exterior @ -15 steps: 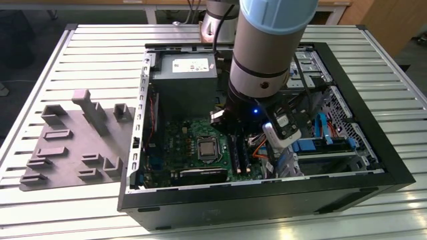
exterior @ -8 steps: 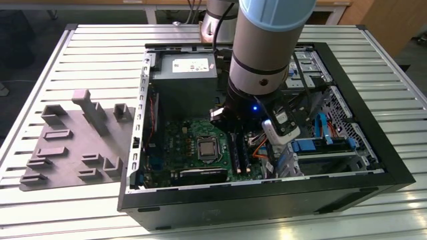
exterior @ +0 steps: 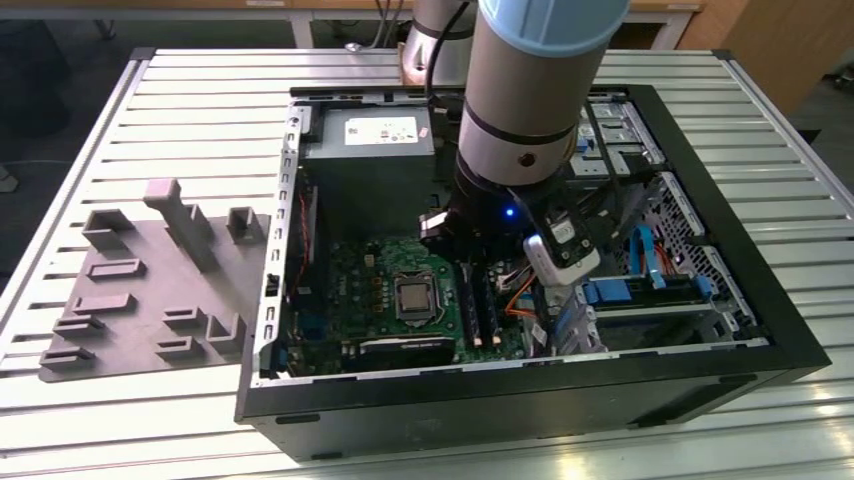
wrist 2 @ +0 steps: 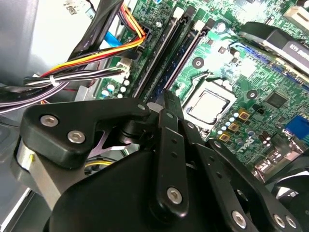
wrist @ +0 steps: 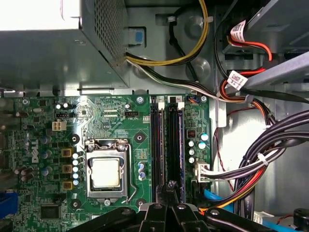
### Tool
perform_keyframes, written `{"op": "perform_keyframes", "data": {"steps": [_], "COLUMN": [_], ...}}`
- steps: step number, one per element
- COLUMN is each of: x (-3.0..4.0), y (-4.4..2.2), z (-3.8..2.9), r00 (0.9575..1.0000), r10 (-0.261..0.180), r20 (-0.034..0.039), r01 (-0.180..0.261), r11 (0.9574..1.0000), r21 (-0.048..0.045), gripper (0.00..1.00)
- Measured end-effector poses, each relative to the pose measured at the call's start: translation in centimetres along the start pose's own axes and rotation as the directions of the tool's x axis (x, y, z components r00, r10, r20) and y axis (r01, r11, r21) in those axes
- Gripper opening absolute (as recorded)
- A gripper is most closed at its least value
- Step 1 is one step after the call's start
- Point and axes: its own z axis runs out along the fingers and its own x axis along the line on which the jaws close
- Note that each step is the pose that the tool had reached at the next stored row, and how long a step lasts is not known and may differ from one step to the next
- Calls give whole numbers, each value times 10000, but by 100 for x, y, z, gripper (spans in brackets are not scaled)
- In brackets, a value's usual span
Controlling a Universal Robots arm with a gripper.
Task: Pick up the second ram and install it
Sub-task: 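Press down the second ram until it locks into place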
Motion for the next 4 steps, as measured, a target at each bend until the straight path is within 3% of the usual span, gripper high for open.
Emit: {"op": "perform_keyframes", "data": {"steps": [4], "x": [0], "y": [0], "z": [-3], "r00": [10000], "r10": [0], "r20": [0], "r01": [0], "r11": [10000], "r21": [1], "gripper": [11]}}
